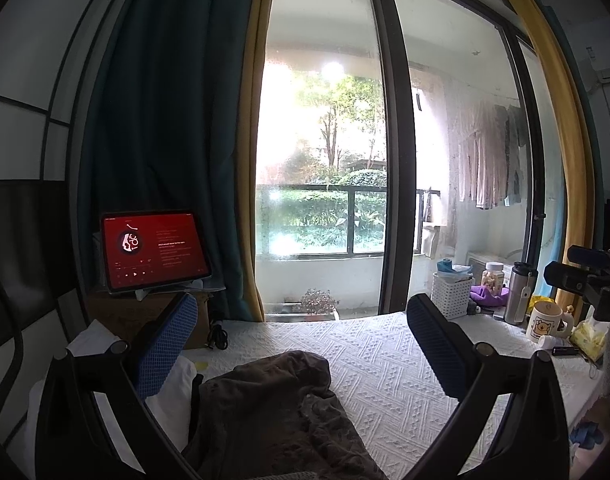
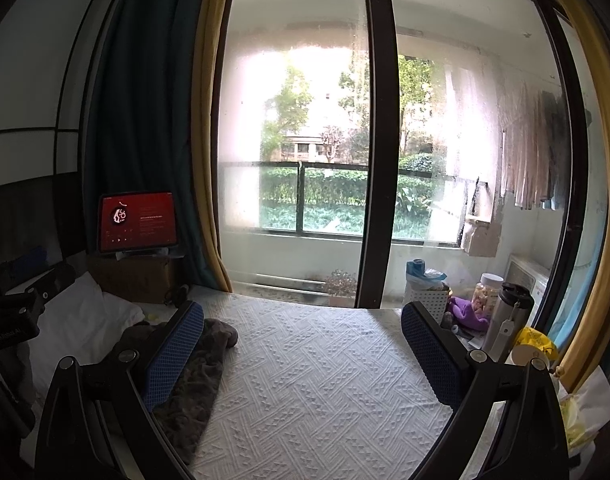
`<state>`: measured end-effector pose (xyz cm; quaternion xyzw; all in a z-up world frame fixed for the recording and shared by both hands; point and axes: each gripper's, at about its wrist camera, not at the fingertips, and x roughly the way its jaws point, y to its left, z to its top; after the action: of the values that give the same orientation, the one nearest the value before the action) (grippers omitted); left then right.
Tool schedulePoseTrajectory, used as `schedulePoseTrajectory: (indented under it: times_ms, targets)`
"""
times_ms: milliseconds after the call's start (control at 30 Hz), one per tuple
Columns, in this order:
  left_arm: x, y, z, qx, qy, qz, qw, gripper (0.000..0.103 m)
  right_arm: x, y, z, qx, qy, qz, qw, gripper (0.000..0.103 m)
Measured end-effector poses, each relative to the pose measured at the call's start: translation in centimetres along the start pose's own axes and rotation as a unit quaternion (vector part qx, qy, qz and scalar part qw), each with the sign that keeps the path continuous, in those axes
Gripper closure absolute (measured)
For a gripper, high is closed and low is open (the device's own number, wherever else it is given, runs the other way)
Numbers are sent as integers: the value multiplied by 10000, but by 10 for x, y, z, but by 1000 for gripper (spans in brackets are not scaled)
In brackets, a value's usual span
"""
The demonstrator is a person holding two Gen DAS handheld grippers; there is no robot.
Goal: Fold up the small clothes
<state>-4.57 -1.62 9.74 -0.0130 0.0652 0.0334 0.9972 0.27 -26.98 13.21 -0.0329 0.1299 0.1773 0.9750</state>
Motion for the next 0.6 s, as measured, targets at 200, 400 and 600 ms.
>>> schedulePoseTrajectory:
  times_ms: [200,400,600]
  targets:
    - [0,0,0,-5,9,-7,10000,0,0,0,0,-12,10,4,10000,3]
    - [-1,1,0,-17,9,-20,10000,0,2,1,-1,-26,32,32,10000,3]
    - [-2,-1,0,11,16,-51,10000,0,4,1,-2,-34,55,49,10000,3]
